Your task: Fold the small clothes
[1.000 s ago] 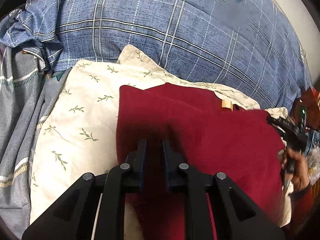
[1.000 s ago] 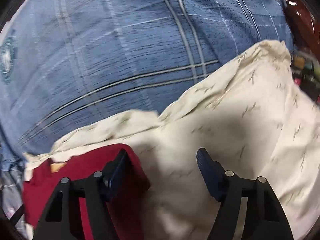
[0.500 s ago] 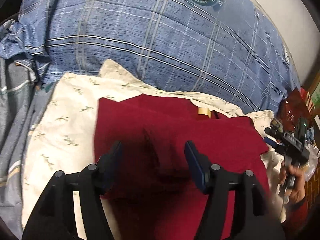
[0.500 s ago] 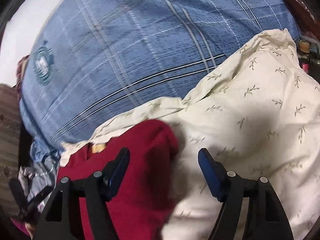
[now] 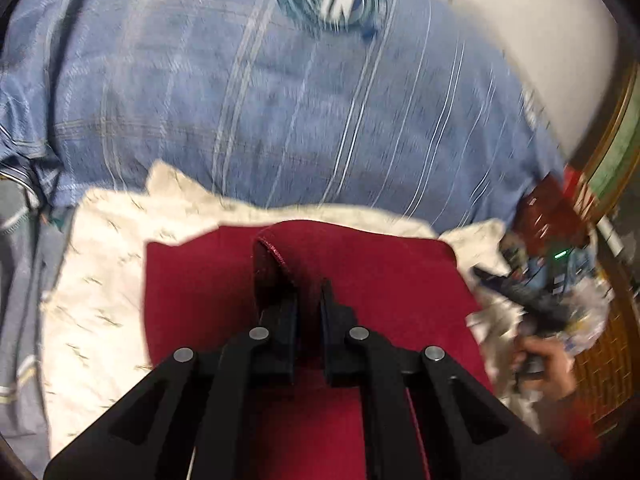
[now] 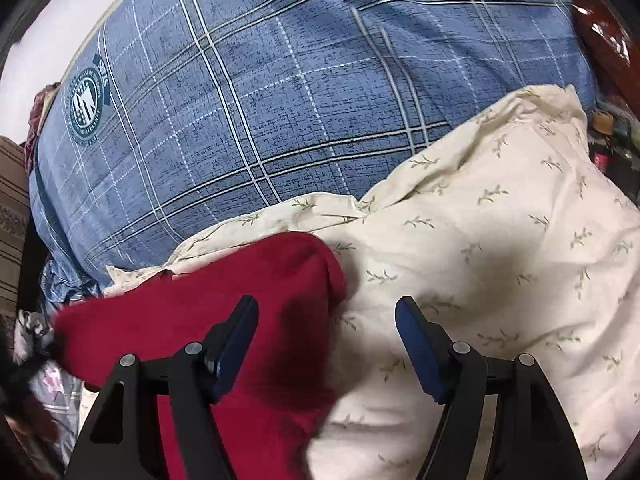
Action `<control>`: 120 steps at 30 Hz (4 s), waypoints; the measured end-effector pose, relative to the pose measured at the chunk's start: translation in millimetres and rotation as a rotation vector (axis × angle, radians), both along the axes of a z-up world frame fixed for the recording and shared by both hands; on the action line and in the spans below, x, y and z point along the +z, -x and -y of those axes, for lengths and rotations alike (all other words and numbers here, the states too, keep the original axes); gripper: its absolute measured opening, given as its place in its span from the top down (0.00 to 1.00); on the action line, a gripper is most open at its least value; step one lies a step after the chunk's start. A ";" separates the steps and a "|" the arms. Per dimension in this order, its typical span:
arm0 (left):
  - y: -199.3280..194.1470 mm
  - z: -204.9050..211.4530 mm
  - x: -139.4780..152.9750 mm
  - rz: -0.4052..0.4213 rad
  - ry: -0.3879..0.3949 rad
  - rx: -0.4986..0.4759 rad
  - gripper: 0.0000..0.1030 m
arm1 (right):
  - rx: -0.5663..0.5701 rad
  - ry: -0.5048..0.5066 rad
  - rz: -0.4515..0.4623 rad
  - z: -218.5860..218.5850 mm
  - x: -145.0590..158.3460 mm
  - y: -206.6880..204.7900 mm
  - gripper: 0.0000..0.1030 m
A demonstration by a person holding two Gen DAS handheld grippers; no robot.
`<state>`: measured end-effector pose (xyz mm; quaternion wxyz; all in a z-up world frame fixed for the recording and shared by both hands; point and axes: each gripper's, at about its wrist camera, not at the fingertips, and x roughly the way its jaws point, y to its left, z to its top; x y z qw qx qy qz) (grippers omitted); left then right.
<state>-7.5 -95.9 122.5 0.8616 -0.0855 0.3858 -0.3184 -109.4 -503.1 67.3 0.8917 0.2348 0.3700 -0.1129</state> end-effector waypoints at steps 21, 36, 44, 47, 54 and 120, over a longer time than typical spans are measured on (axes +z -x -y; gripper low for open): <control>-24.3 -12.5 -69.1 -0.152 -0.105 0.073 0.93 | 0.093 -0.281 0.039 7.5 -15.9 -0.7 0.29; -20.4 -8.4 -82.1 -0.155 -0.189 0.066 0.93 | 0.145 -0.151 -0.108 -20.5 -27.1 36.8 0.70; -26.6 -13.8 -86.9 -0.159 -0.182 0.078 0.93 | 0.066 -0.061 -0.022 -8.2 1.6 12.0 0.59; -24.7 -12.8 -86.3 -0.143 -0.194 0.077 0.93 | 0.003 -0.077 -0.055 -0.1 -20.7 -20.0 0.67; -26.5 -10.9 -87.3 -0.129 -0.203 0.076 0.92 | -0.093 -0.150 -0.083 15.2 -44.5 -40.4 0.63; 235.8 -59.2 -128.8 -0.277 -0.259 -0.051 0.34 | 0.330 -0.351 -0.257 -112.3 -62.1 260.7 0.22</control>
